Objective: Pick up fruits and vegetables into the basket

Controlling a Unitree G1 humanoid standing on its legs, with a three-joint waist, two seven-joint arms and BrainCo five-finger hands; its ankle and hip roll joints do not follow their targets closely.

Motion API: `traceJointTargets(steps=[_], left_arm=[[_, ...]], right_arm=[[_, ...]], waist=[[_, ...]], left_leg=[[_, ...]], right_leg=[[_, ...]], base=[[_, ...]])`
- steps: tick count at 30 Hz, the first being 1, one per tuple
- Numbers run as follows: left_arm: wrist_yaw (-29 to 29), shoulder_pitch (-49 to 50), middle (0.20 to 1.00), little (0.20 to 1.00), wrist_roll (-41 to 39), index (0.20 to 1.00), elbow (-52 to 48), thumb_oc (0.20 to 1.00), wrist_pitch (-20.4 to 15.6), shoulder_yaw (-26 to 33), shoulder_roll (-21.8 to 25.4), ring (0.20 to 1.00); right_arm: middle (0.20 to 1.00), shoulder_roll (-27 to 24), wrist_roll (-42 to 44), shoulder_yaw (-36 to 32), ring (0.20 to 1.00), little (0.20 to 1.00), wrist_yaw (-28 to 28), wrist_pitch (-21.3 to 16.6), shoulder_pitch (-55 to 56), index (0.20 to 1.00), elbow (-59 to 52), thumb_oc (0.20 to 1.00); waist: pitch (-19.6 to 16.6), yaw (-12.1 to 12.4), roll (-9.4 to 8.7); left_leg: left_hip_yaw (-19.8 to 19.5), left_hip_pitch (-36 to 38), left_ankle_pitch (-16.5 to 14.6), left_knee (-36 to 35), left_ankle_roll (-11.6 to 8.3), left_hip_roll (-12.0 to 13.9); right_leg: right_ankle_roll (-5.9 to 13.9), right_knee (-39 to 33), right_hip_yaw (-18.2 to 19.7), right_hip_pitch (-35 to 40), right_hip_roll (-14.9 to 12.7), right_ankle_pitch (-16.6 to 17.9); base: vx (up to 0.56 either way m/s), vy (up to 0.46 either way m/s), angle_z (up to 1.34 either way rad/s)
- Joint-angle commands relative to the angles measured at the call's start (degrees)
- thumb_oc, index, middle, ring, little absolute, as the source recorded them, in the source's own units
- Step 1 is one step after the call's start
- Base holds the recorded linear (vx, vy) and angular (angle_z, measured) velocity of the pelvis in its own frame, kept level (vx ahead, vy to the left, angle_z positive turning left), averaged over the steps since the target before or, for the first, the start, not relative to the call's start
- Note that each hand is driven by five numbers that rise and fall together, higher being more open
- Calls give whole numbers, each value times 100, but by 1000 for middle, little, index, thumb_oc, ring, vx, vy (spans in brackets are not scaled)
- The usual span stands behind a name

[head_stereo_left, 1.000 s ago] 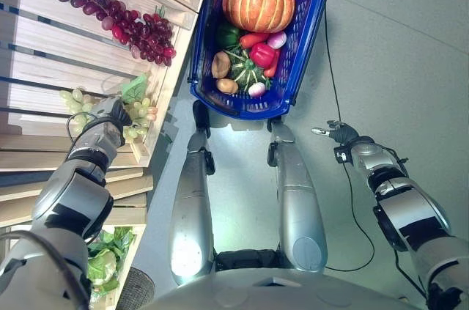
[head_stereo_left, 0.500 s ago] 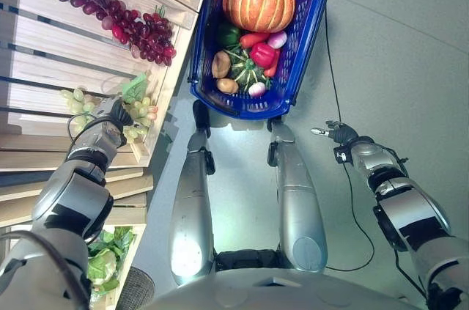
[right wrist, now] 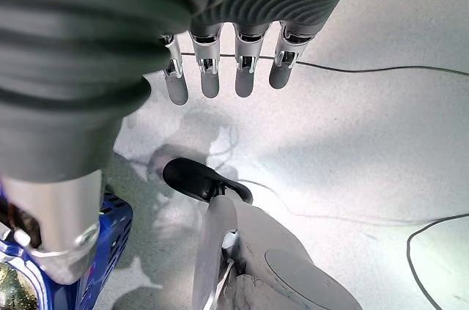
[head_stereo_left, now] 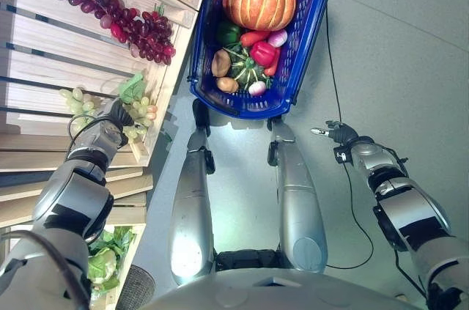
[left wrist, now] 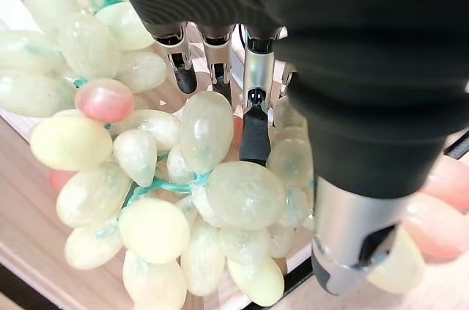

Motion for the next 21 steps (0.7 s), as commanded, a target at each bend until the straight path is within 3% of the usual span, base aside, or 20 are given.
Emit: traceJointTargets(steps=[1, 2, 3, 4, 12, 21], left_arm=[[-246, 451, 1000, 1000, -182, 1000, 359, 1000, 36, 258, -359, 1000], [-277, 452, 1000, 1000, -185, 1000, 354, 1000, 38, 260, -360, 1000], [-426, 438, 523, 523, -208, 523, 343, 523, 58, 246, -362, 523], [-514, 440, 200, 200, -253, 200, 333, 200, 12, 240, -371, 200], [-866, 523, 200, 200, -721, 200, 253, 200, -44, 286, -448, 200], [-1061, 590, 200, 200, -1941, 200, 245, 200, -148, 775, -441, 200]], right_arm=[[1000, -97, 149, 42, 1000, 1000, -17, -7, 418, 1000, 64, 1000], [1000, -103, 148, 40, 1000, 1000, -10, -6, 416, 1000, 63, 1000], [1000, -101, 152, 44, 1000, 1000, -13, 14, 406, 1000, 44, 1000], [1000, -100, 155, 47, 1000, 1000, -19, 24, 400, 1000, 34, 1000], [1000, -96, 130, 23, 1000, 1000, -32, 18, 423, 1000, 10, 1000], [1000, -107, 117, -24, 1000, 1000, -43, 28, 444, 1000, -4, 1000]], waist=[[-152, 170, -157], [-152, 170, -156], [-152, 167, -155], [-152, 165, -152], [-152, 167, -127], [-152, 165, -83]], left_leg=[[-36, -269, -219, 326, 182, -322], [-35, -269, -220, 325, 183, -322], [-30, -268, -217, 319, 183, -323], [-29, -272, -215, 317, 183, -325], [-20, -247, -206, 273, 181, -333], [-18, -187, -205, 258, 180, -352]], right_leg=[[-180, 366, -292, 179, 472, -607], [-180, 367, -291, 177, 472, -606], [-176, 367, -293, 171, 474, -599], [-175, 365, -291, 164, 475, -596], [-166, 333, -290, 187, 482, -591], [-162, 309, -289, 237, 474, -598]], base=[[0, 0, 0], [0, 0, 0], [0, 0, 0], [0, 0, 0], [0, 0, 0], [0, 0, 0]])
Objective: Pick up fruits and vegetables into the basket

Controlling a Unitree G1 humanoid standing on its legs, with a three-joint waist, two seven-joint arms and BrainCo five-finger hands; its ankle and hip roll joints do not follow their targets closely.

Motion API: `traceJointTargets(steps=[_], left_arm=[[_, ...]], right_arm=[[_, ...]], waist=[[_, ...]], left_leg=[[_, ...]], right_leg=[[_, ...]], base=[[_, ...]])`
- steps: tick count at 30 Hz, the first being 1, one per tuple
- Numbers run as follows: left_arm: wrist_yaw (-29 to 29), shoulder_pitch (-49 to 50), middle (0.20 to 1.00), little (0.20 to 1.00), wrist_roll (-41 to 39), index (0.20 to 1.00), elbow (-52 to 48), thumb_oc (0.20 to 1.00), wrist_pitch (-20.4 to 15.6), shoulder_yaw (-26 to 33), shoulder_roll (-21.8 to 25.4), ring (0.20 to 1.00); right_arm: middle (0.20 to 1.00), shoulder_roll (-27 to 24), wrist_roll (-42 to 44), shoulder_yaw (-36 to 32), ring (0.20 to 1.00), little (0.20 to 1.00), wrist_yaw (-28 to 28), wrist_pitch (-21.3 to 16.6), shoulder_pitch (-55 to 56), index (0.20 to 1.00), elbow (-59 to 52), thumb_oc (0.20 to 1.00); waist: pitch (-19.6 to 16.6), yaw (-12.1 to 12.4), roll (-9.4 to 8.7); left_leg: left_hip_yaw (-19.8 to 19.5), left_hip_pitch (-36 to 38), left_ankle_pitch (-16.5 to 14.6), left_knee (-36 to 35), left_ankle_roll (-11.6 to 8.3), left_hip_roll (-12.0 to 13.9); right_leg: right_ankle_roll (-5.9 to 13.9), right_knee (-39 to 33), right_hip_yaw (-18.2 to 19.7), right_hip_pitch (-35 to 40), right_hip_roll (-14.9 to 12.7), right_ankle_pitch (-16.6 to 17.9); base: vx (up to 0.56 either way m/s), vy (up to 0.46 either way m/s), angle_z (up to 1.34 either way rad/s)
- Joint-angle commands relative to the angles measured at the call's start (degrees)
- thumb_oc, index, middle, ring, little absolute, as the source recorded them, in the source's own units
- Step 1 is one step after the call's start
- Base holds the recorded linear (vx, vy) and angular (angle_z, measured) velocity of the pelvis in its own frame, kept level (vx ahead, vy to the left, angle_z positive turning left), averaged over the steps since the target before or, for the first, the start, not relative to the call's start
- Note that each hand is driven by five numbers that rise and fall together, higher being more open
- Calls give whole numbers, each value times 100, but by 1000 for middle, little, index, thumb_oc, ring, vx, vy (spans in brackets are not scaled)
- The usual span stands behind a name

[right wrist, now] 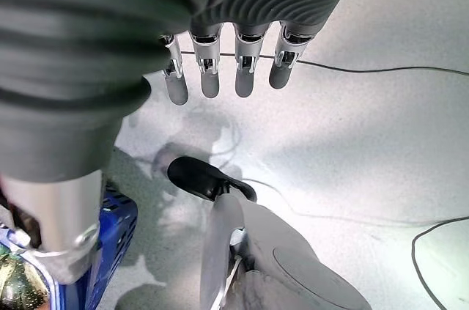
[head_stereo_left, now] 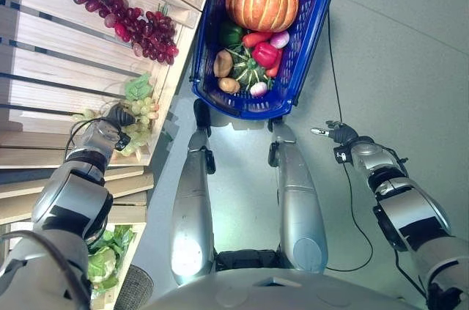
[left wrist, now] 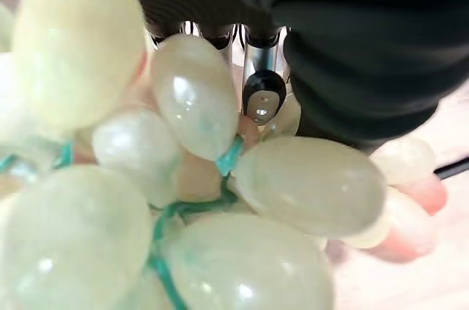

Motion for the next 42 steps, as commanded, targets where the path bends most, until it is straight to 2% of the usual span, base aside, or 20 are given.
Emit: traceJointTargets(steps=[1, 7, 11, 12, 14, 18, 21, 24, 33, 39, 42], left_arm=[[-285, 464, 200, 200, -557, 200, 224, 200, -150, 368, -441, 200], [-496, 558, 200, 200, -1789, 200, 94, 200, -197, 790, -405, 200], [-785, 662, 200, 200, -3031, 200, -95, 200, -306, 1172, -384, 200], [-1010, 719, 200, 200, -3613, 200, -233, 200, -428, 1395, -370, 200], [-1179, 770, 200, 200, -4033, 200, -383, 200, -552, 1528, -361, 200], [-1706, 916, 200, 200, -5548, 200, -1016, 200, -992, 1864, -377, 200], [-2047, 1063, 200, 200, -6381, 200, -1735, 200, -1265, 2089, -461, 200], [-2368, 1069, 200, 200, -6953, 200, -2008, 200, -1474, 2264, -516, 200], [-2871, 939, 200, 200, -7481, 200, -2654, 200, -1804, 2650, -536, 200], [-3071, 856, 200, 200, -7509, 200, -3157, 200, -1961, 2751, -550, 200], [-3104, 800, 200, 200, -7450, 200, -3354, 200, -1961, 2751, -540, 200]], right_arm=[[1000, -120, 106, -30, 1000, 1000, -28, 19, 445, 1000, 16, 1000], [1000, -136, 78, -77, 1000, 1000, -38, -2, 501, 1000, 3, 1000], [1000, -149, 55, -124, 1000, 1000, -75, -24, 571, 1000, -49, 1000], [1000, -155, 55, -161, 1000, 1000, -88, -18, 603, 1000, -76, 1000], [1000, -160, 65, -181, 1000, 1000, -104, -29, 635, 1000, -100, 1000], [1000, -105, 162, -272, 1000, 1000, -229, -170, 788, 1000, -192, 1000], [1000, -35, 266, -412, 1000, 1000, -354, -326, 889, 1000, -316, 1000], [1000, -7, 525, -507, 1000, 1000, -433, -470, 886, 1000, -418, 1000], [1000, 92, 1887, -939, 1000, 1000, -392, -1012, 960, 1000, -1221, 1000], [1000, 220, 2225, -1083, 1000, 1000, -538, -1590, 1014, 1000, -2003, 1000], [1000, 227, 2217, -1084, 1000, 1000, -689, -1703, 988, 1000, -2393, 1000]], waist=[[-152, 103, -72], [-152, 119, -28], [-152, 131, 9], [-152, 141, 23], [-152, 150, 32], [-152, 183, 60], [-152, 237, 66], [-152, 276, 51], [-152, 266, -19], [-152, 237, -49], [-152, 226, -49]], left_leg=[[-9, -225, -206, 243, 181, -353], [-7, -164, -206, 217, 177, -360], [0, -109, -213, 180, 173, -368], [-7, -73, -229, 179, 172, -377], [-9, -56, -239, 179, 171, -378], [-20, 18, -272, 161, 183, -401], [-55, 75, -302, 154, 198, -429], [-79, 124, -331, 164, 213, -443], [-68, 282, -438, 251, 215, -432], [-39, 358, -474, 257, 213, -422], [-25, 352, -430, 226, 213, -413]], right_leg=[[-162, 307, -284, 191, 477, -601], [-170, 299, -291, 259, 465, -636], [-175, 294, -294, 300, 460, -668], [-178, 302, -296, 333, 453, -691], [-182, 313, -303, 348, 448, -709], [-197, 322, -315, 417, 445, -743], [-200, 332, -338, 478, 439, -764], [-209, 365, -374, 540, 426, -803], [-244, 511, -411, 685, 422, -907], [-263, 526, -399, 762, 434, -944], [-267, 502, -395, 751, 443, -898]], base=[[0, 0, 0], [0, 0, 0], [0, 0, 0], [0, 0, 0], [0, 0, 0], [0, 0, 0], [14, -37, 7], [12, -38, 8], [13, -13, 0], [0, 0, 0], [0, 0, 0]])
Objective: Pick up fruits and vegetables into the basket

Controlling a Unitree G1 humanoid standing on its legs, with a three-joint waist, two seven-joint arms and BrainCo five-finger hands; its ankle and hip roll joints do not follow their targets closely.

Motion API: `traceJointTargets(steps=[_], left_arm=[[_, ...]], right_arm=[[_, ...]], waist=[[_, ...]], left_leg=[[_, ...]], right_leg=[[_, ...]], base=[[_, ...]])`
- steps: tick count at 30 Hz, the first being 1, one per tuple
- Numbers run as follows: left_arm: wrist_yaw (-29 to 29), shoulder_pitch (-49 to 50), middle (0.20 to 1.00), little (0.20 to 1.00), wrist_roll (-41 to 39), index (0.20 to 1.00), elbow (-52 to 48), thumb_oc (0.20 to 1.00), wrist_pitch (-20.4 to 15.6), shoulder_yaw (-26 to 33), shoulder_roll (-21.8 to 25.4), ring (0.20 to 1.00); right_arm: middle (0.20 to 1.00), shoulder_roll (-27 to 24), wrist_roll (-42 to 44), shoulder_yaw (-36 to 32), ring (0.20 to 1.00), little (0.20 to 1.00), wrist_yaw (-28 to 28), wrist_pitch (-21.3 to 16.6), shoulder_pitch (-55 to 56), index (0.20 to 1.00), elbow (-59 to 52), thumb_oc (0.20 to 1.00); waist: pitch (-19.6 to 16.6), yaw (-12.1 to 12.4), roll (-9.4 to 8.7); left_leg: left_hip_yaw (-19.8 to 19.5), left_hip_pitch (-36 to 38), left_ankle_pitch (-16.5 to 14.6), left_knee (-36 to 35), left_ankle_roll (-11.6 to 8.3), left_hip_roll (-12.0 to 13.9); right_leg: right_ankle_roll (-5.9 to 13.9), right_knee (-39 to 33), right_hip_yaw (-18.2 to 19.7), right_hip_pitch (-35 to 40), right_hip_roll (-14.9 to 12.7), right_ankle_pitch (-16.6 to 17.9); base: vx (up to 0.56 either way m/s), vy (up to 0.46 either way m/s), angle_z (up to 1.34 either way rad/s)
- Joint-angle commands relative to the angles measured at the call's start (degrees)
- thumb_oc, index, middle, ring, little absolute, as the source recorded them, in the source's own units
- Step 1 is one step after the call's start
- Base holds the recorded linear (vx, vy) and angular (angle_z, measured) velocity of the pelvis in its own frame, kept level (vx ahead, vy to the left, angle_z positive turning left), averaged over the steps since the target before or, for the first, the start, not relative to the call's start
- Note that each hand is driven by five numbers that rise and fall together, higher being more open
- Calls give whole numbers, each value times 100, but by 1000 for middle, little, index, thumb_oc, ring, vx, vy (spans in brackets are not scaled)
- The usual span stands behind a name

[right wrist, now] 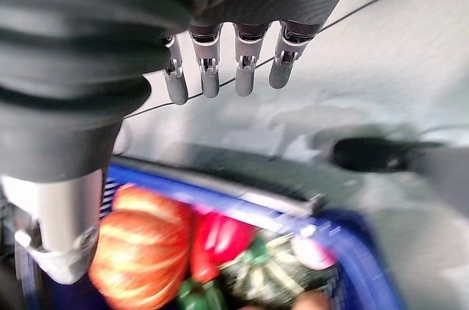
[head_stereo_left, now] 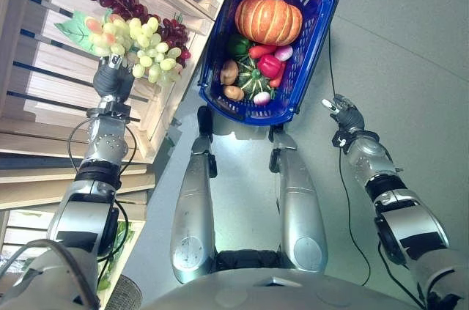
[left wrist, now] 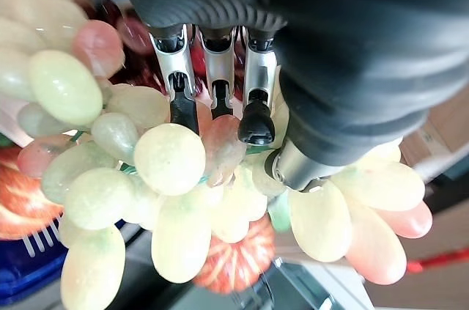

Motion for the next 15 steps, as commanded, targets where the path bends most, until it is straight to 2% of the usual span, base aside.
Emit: traceJointTargets(steps=[1, 7, 15], left_arm=[[-366, -123, 200, 200, -62, 200, -488, 200, -416, 428, 49, 200], [-311, -13, 200, 200, 505, 200, -1356, 200, -521, 273, -161, 200], [-153, 42, 200, 200, 1314, 200, -2458, 200, -650, -42, -387, 200]], right_arm=[[1000, 8, 216, -59, 1000, 1000, -287, -491, 302, 1000, -764, 1000], [1000, 79, -653, 35, 1000, 1000, -828, -760, 432, 1000, -2262, 1000], [1000, 214, -1465, 235, 1000, 1000, -811, -748, 521, 1000, -3775, 1000]], waist=[[-157, 39, -52], [-157, -5, -65], [-157, -58, -59]], left_leg=[[118, -49, -514, 270, 227, -412], [152, -4, -495, 191, 237, -415], [232, 41, -479, 129, 241, -396]], right_leg=[[-216, 510, -254, 288, 452, -898], [-200, 465, -225, 319, 469, -877], [-177, 405, -183, 355, 456, -865]], base=[[0, 0, 0], [0, 0, 0], [0, 0, 0]])
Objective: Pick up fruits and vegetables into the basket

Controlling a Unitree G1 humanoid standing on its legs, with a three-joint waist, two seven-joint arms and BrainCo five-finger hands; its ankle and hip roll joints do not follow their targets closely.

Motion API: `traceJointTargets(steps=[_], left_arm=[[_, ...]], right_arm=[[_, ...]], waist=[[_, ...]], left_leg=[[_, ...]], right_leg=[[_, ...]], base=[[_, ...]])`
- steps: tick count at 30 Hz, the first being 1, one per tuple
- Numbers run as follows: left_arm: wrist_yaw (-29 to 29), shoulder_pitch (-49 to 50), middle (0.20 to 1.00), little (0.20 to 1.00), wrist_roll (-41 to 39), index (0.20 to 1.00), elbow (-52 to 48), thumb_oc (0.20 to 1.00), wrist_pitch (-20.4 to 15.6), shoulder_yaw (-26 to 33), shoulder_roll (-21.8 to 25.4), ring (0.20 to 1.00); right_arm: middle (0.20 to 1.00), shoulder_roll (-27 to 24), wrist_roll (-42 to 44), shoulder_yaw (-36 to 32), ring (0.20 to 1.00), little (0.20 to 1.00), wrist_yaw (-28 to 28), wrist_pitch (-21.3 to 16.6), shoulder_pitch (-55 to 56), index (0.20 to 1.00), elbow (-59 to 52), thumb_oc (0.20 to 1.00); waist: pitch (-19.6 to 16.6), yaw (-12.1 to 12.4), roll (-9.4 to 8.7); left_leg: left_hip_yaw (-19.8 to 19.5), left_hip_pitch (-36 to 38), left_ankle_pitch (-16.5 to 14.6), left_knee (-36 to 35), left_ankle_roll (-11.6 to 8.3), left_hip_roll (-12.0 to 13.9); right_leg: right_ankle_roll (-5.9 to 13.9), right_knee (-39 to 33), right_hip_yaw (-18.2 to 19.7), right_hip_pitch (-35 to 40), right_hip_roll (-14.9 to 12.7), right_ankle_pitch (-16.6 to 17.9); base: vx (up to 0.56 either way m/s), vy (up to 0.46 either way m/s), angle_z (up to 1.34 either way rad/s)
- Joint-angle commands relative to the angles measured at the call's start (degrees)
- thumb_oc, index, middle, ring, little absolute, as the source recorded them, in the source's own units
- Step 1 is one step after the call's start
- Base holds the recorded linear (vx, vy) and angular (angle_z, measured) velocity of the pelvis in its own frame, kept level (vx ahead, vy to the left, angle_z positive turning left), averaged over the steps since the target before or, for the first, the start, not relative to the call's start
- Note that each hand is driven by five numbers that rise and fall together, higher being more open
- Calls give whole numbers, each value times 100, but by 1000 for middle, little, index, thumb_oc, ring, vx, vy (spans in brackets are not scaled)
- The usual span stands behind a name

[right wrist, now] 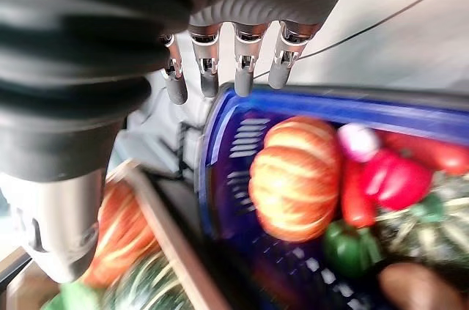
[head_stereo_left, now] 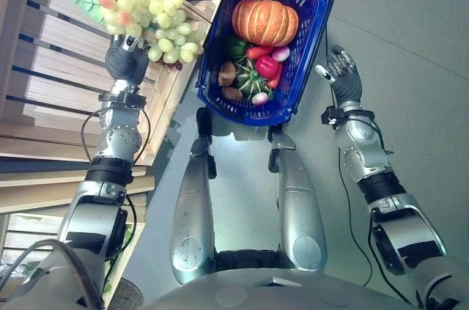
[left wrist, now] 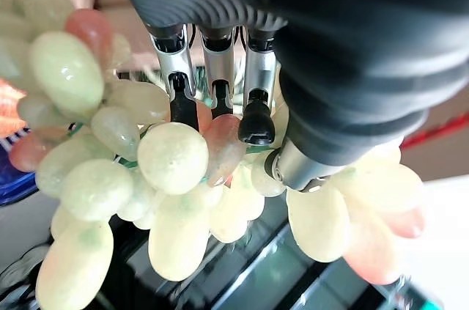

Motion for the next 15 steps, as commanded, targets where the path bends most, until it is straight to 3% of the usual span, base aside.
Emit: traceJointTargets(steps=[1, 15], left_arm=[[-124, -69, 200, 200, 466, 200, -841, 200, -423, 11, 51, 200], [230, -188, 200, 200, 1081, 200, -2283, 200, -205, -576, 130, 200]], right_arm=[[1000, 110, -454, 146, 1000, 1000, 41, -301, 171, 1000, -859, 1000], [1000, -65, -298, 745, 1000, 1000, 936, 289, -256, 1000, -2265, 1000]], waist=[[-164, 53, -47], [-164, 14, -13]], left_leg=[[213, 25, -475, 144, 241, -394], [343, 105, -442, 133, 235, -343]], right_leg=[[-175, 396, -200, 361, 455, -860], [-195, 276, -107, 446, 437, -803]], base=[[0, 0, 0], [-3, 2, -3]])
